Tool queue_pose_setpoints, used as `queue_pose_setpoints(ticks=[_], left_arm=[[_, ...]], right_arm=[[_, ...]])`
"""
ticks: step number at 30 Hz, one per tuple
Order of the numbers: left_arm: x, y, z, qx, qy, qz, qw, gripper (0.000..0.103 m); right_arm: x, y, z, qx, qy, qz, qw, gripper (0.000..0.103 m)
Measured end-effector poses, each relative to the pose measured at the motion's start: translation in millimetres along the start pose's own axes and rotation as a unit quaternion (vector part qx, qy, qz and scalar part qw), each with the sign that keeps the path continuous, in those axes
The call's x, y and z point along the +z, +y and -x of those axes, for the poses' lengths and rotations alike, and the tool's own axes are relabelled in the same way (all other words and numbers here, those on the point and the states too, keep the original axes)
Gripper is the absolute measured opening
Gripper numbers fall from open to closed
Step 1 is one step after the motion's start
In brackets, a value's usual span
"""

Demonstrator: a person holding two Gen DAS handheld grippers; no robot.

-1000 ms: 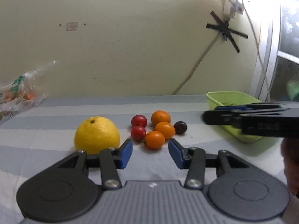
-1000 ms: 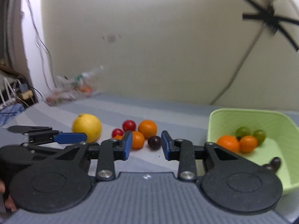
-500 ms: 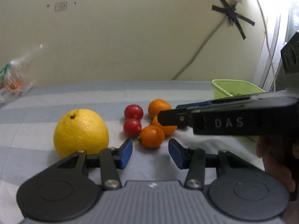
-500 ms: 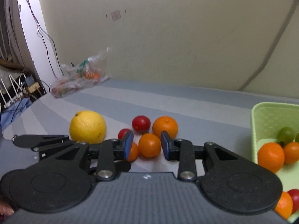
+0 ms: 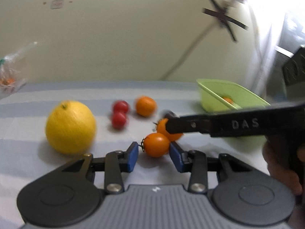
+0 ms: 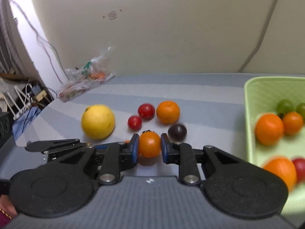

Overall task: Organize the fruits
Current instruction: 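Grasp a small orange tomato with the left tool while the right tool grasps a tangerine, then carry both fruits over the basket and open both tools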

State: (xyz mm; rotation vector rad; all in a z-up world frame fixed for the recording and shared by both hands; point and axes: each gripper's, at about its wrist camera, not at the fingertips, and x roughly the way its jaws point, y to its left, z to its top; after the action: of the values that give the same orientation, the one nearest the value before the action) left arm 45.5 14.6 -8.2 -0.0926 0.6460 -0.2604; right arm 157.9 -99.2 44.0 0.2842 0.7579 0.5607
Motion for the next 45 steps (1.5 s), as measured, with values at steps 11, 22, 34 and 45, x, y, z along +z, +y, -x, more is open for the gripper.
queue_pose_setpoints(ticks=[11,22,34,45], left_arm=[[-33,-29,39,-0.031,0.004,-0.049,0.9983,0.037],[-28,-39,27,0.002,0.008,-0.056,0.9984,0.040],[-32,-38,30,0.003,0.000,-0.044,0.9990,0.034],[-12,-41,22,-0.018,-0.010,-0.007,0.9998,0.034]], right_arm=[[-55,8,55,-0.059,-0.037,0.023,0.997,0.027],[-60,15,44,-0.056,-0.029,0.052,0.997,0.038],[-65,14,56,-0.061,-0.072,0.044,0.995,0.031],[-51,-1,101,-0.121,-0.187,0.041,0.974,0.031]])
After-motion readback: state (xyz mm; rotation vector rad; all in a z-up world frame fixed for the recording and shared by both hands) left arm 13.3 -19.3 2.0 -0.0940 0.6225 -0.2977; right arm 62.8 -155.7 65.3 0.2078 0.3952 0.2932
